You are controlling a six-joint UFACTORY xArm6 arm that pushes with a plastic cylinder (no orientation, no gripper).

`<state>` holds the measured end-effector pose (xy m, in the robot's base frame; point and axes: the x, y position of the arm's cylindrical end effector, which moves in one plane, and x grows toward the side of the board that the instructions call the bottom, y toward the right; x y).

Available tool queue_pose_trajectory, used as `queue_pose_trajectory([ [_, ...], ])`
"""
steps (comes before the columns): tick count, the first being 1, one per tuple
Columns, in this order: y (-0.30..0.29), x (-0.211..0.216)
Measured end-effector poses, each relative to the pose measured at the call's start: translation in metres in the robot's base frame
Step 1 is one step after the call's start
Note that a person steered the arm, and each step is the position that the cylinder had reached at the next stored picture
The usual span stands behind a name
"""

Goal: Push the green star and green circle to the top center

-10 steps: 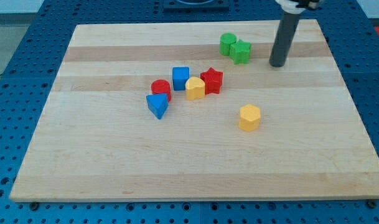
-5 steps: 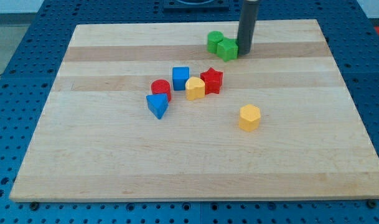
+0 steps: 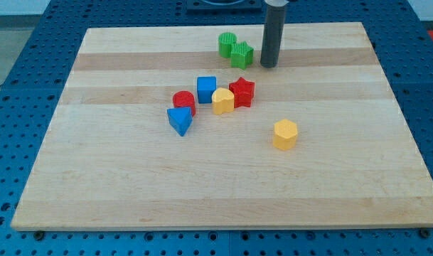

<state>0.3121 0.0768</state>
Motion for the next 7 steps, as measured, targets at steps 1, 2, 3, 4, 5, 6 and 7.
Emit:
queue_pose_trajectory([
  [1,-0.019,0.0],
  [2,-0.029,0.0],
  [3,-0.037,0.0],
  [4,-0.044,-0.007],
  [5,-0.059,-0.021],
  [6,-0.075,-0.035],
  [7,-0.079,-0.035],
])
